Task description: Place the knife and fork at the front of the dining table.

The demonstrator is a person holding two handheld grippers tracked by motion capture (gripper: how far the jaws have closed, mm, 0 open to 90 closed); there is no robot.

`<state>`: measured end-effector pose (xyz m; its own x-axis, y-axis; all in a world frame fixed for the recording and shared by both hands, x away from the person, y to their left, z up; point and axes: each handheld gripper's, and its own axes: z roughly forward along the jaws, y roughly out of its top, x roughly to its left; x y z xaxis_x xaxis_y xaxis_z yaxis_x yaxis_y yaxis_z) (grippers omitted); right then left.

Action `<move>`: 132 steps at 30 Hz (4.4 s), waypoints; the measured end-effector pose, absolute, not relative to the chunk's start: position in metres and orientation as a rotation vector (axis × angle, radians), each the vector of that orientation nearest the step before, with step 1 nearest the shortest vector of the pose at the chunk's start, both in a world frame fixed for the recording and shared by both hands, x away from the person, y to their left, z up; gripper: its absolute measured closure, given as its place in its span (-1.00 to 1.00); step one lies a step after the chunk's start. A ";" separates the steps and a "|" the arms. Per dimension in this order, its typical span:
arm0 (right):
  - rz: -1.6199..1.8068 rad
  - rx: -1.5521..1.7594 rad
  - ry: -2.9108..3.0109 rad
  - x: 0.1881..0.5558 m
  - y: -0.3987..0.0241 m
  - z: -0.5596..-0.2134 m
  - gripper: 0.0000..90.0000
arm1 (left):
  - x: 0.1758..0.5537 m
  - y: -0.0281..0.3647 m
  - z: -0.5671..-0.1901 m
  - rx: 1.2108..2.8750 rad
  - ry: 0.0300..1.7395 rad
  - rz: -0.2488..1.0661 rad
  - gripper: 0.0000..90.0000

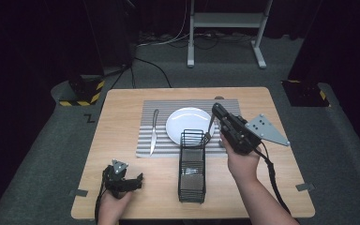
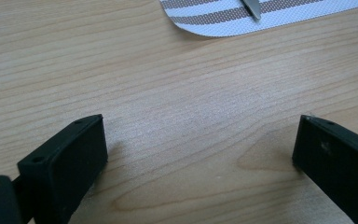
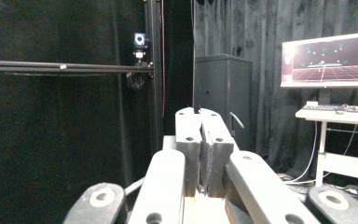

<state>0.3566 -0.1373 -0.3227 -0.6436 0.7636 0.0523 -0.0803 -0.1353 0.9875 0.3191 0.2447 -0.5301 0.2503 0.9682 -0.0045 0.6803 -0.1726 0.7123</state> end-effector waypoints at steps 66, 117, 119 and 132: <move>1.537 1.058 1.605 0.456 -0.232 -0.433 0.94 | 0.318 0.244 -0.530 1.928 1.505 0.631 -0.93; 1.426 1.388 1.618 0.565 -0.211 -0.483 0.90 | 0.316 0.246 -0.530 1.921 1.495 0.624 -0.89; 1.417 1.406 1.614 0.568 -0.211 -0.488 0.90 | 0.316 0.246 -0.530 1.924 1.493 0.621 -0.89; 1.350 1.491 1.675 0.575 -0.212 -0.498 0.86 | 0.315 0.246 -0.530 1.923 1.492 0.621 -0.88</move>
